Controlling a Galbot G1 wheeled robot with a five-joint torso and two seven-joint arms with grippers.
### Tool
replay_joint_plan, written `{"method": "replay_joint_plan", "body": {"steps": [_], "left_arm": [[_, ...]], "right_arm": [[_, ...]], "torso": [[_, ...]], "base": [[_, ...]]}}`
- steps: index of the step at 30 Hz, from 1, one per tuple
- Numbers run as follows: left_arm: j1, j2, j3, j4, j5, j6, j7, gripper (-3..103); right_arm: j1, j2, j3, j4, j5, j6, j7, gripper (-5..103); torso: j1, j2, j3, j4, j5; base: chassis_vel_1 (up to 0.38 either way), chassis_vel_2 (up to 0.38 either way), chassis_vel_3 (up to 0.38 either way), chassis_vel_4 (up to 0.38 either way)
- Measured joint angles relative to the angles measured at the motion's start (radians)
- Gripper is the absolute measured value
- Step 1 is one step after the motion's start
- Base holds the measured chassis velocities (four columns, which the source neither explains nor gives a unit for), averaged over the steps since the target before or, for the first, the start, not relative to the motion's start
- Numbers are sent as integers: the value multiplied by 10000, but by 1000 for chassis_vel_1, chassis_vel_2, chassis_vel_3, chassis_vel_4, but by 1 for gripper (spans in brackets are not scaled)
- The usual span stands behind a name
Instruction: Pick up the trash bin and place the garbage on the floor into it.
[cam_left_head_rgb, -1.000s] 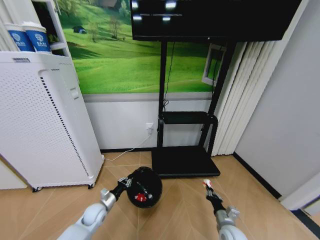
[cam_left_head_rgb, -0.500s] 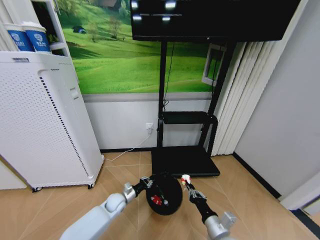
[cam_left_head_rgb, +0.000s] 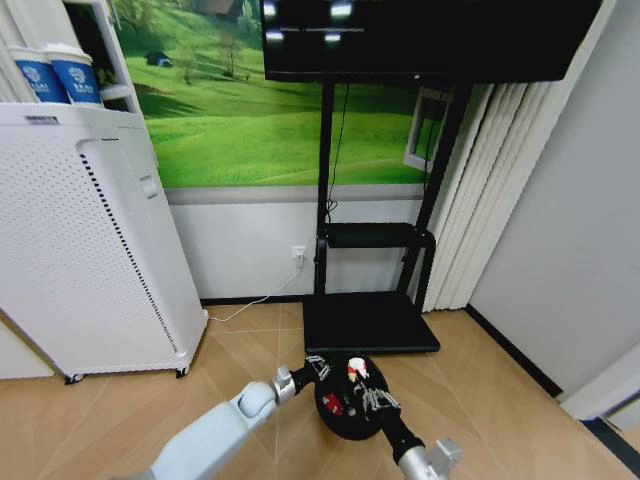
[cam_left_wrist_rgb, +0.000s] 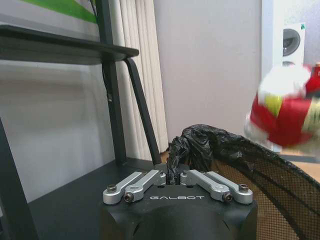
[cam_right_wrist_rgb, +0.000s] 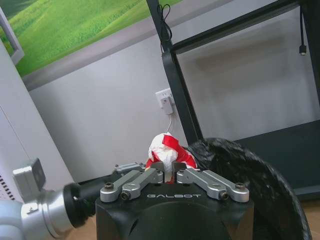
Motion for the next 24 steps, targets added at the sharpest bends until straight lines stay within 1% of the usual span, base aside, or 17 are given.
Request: {"method": "replay_joint_plan", "body": {"steps": [2, 4, 6, 7, 8, 11, 12, 13, 14, 17, 18, 19, 20, 21, 22, 23, 24], "left_arm": [[1, 17, 0, -36, -14, 0, 4, 7], [126, 60, -70, -128, -111, 12, 0, 7], [174, 75, -80, -161, -163, 21, -4, 7], [293, 105, -108, -239, -264, 41, -3, 7], [293, 105, -108, -239, -264, 41, -3, 7], [377, 101, -212, -191, -292, 47, 3, 7], [377, 101, -212, -191, -292, 47, 3, 7], [379, 88, -272, -116, -286, 46, 0, 7], [379, 88, -272, -116, -286, 46, 0, 7], [386, 150, -398, -167, -307, 46, -10, 7], [386, 150, -398, -167, -307, 46, -10, 7], [419, 177, -487, -222, -316, 47, -64, 7], [507, 227, -660, -345, -363, 59, -166, 7], [639, 291, -897, -526, -456, 107, -268, 7], [639, 291, -897, -526, -456, 107, -268, 7], [924, 427, -1408, -901, -691, 224, -433, 7], [924, 427, -1408, -901, -691, 224, -433, 7]], "right_arm": [[36, 31, -8, -84, -72, 58, 2, 8], [78, 62, -13, -170, -134, 98, 4, 18], [82, 62, -13, -183, -156, 98, 4, 18], [91, 58, -9, -237, -224, 112, 3, 29], [91, 58, -9, -237, -224, 112, 3, 29], [127, 64, -5, -434, -334, 102, -13, 45], [127, 64, -5, -434, -334, 102, -13, 45], [149, 82, -62, -489, -367, 73, 0, 51], [149, 82, -62, -489, -367, 73, 0, 51], [192, 115, -165, -521, -382, 43, 73, 67], [192, 115, -165, -521, -382, 43, 73, 67], [221, 134, -147, -520, -354, 61, 97, 73], [273, 166, -73, -507, -311, 86, 150, 78], [357, 208, 28, -488, -272, 99, 240, 78], [357, 208, 28, -488, -272, 99, 240, 78], [509, 266, 182, -503, -266, 210, 333, 89], [509, 266, 182, -503, -266, 210, 333, 89]], "torso": [[0, 1, 0, 0, 0], [0, 1, 0, 2, 0], [0, 1, 0, 2, -1], [0, 0, 0, 2, -2], [0, 0, 0, 2, -2], [0, 1, 0, 0, -3], [0, 1, 0, 0, -3], [0, 2, 0, 1, -2], [0, 2, 0, 1, -2], [0, 2, 0, 0, -2], [0, 2, 0, 0, -2], [0, 2, 0, -1, -2], [0, 2, 0, -2, -2], [0, 2, 0, -3, -4], [0, 2, 0, -3, -4], [0, 2, 0, -4, -4], [0, 2, 0, -4, -4]], "base": [[0, 0, 0, 0], [0, 0, 0, 0], [0, 0, 0, 0], [0, 0, 0, 0], [0, 0, 0, 0], [0, 0, 0, 0], [0, 0, 0, 0], [0, 0, 0, 0], [0, 0, 0, 0], [0, 0, 0, 0], [0, 0, 0, 0], [0, 0, 0, 0], [0, 0, 0, 0], [0, 0, 0, 0], [0, 0, 0, 0], [0, 0, 0, 0], [0, 0, 0, 0]]}}
